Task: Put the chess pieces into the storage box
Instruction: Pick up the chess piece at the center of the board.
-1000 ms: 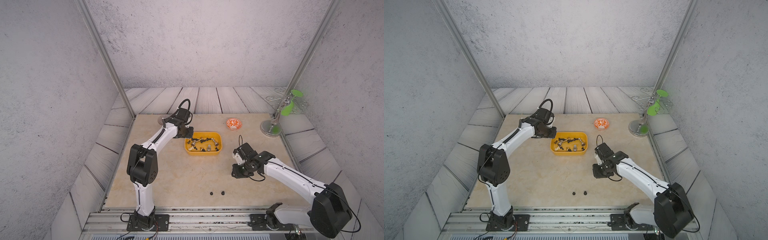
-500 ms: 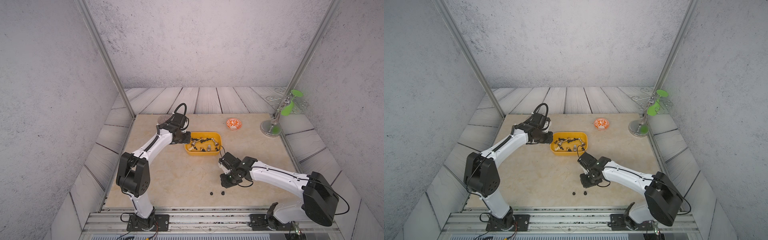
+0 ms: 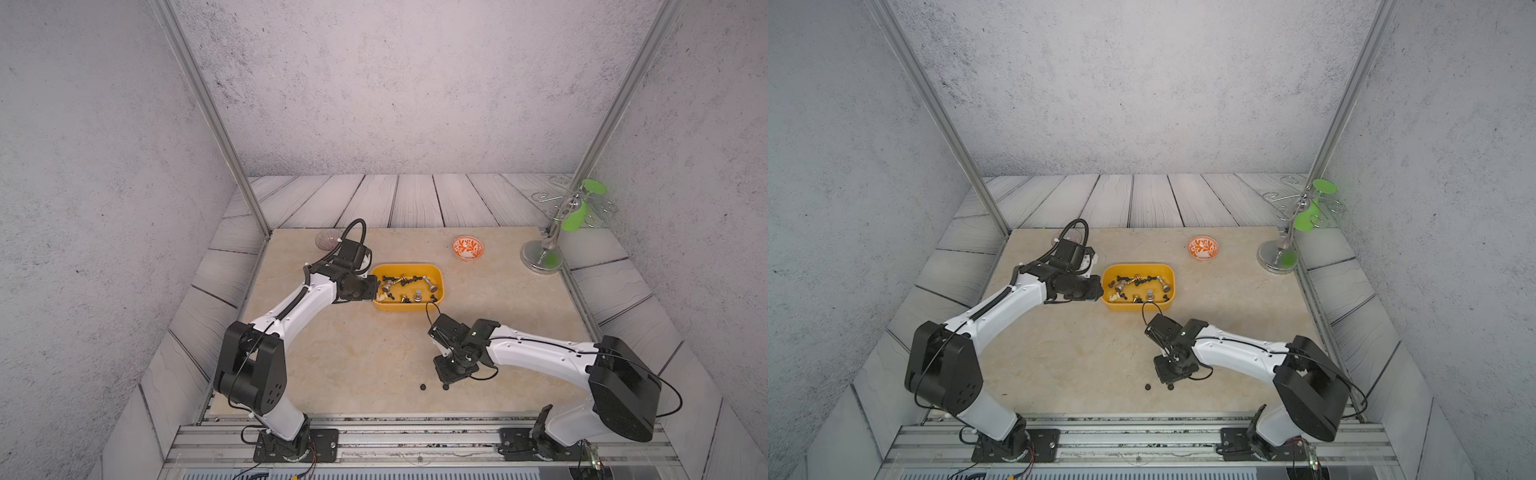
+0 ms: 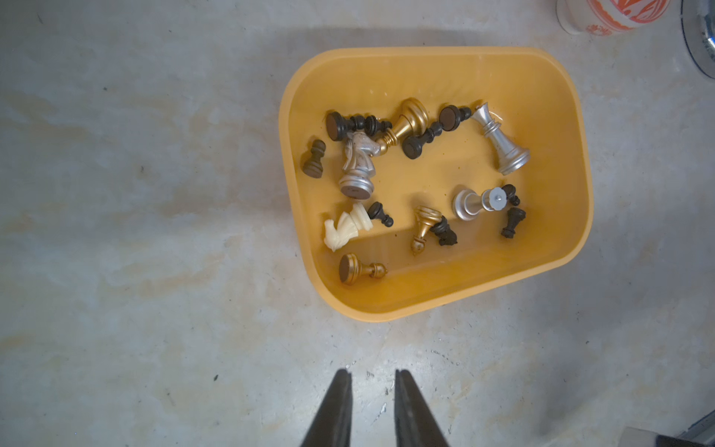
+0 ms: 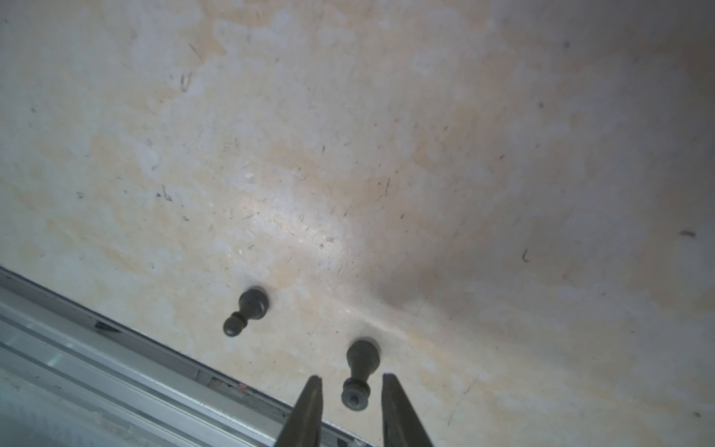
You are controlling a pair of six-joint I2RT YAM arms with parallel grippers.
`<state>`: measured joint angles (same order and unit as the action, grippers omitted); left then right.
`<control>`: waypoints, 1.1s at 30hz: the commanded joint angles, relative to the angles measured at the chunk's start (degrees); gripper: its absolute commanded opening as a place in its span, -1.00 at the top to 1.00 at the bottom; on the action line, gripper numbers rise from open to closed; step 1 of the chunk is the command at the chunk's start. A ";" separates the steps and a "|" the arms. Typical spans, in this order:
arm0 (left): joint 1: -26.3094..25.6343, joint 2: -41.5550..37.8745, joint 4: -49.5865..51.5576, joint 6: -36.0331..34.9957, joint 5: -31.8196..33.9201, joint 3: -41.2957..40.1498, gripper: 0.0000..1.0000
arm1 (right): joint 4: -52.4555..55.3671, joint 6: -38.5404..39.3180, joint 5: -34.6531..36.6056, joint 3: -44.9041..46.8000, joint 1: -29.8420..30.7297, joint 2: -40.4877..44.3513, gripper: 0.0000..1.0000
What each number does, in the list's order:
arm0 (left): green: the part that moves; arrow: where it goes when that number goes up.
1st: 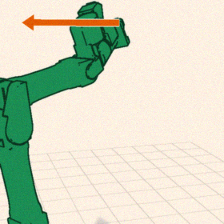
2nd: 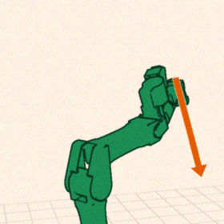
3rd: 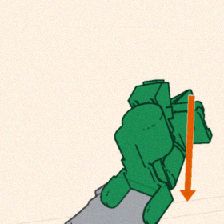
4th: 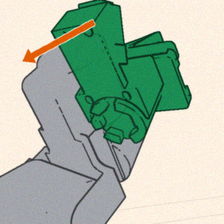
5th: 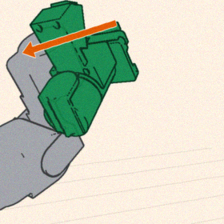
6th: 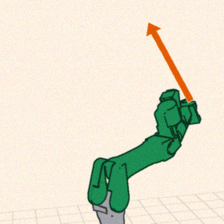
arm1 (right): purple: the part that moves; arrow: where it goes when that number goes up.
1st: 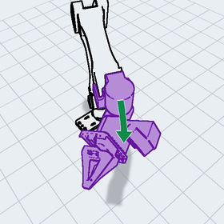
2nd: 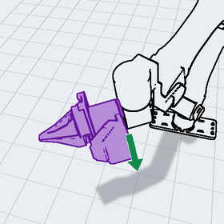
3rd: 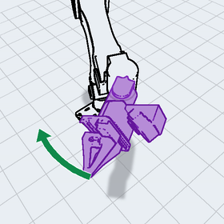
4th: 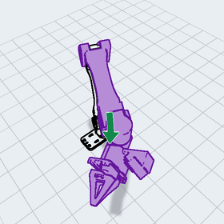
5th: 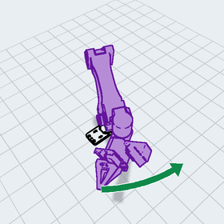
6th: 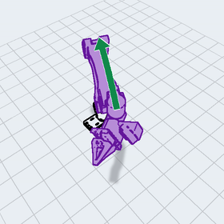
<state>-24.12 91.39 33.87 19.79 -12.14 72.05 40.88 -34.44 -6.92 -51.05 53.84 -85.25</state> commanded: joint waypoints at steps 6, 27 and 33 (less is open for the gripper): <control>0.04 -3.59 -1.26 0.93 -1.52 -2.75 0.52 | 1.41 -1.25 2.90 -0.47 1.72 -3.45 0.43; -0.14 -5.07 -2.05 1.64 -2.10 -5.11 0.52 | 2.53 -1.78 4.37 0.27 2.50 -4.70 0.68; -0.14 -5.85 -2.05 1.73 -1.79 -5.93 0.52 | 2.86 -0.83 5.14 -0.75 2.41 -2.87 0.74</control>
<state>-24.14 87.35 32.16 21.30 -13.80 67.11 42.04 -35.57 -3.77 -51.05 55.99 -88.82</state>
